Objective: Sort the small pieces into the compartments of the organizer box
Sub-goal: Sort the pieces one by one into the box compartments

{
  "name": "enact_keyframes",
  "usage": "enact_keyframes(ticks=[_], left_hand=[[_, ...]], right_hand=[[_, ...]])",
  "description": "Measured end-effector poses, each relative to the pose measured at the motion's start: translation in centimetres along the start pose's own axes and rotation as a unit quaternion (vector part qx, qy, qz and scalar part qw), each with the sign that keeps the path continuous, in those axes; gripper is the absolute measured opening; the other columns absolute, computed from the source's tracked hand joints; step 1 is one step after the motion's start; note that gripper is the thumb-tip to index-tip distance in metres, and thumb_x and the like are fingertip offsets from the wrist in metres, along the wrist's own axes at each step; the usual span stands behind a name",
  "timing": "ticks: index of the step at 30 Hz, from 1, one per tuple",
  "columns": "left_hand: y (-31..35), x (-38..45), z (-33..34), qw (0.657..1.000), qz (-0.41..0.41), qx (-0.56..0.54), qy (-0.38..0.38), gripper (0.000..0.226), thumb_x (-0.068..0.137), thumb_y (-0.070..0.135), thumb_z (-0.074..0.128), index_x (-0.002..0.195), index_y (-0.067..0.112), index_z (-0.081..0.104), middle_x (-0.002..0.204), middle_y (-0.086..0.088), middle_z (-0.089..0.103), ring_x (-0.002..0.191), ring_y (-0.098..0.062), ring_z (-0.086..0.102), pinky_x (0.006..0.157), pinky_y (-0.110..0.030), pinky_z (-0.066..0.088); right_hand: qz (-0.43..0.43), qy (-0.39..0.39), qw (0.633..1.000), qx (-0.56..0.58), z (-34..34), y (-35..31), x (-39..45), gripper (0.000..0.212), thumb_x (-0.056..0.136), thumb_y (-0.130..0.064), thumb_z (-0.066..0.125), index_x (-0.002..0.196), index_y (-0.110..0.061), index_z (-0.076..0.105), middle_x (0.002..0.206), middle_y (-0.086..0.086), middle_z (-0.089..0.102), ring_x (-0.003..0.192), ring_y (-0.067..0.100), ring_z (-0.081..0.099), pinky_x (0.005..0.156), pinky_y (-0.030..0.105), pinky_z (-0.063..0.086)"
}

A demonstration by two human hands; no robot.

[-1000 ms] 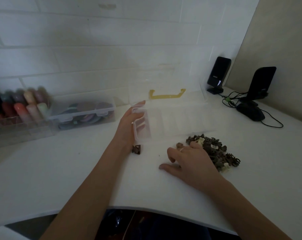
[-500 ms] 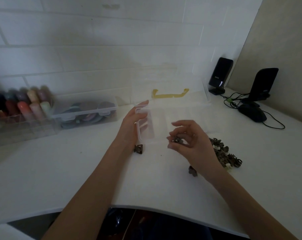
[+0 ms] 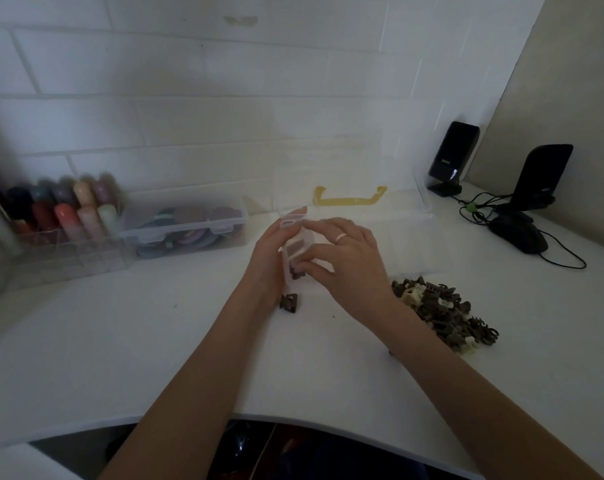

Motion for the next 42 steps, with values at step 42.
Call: enact_keyframes(ticks=[42], left_hand=[[1.2, -0.1, -0.6, 0.997, -0.017, -0.009, 0.079, 0.037, 0.059, 0.028, 0.066, 0.094, 0.019, 0.075, 0.118, -0.014, 0.063, 0.102, -0.031, 0.059, 0.099, -0.047, 0.039]], right_hand=[[0.158, 0.013, 0.984, 0.085, -1.3, 1.2, -2.9, 0.023, 0.080, -0.028, 0.070, 0.100, -0.024, 0.061, 0.086, -0.011, 0.048, 0.081, 0.003, 0.042, 0.065, 0.023, 0.039]])
Point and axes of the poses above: each hand's wrist, its own x-axis towards the middle knuckle, its own z-axis out of the palm, y = z × x, the point moved 2 cm from there along x, towards the middle knuckle
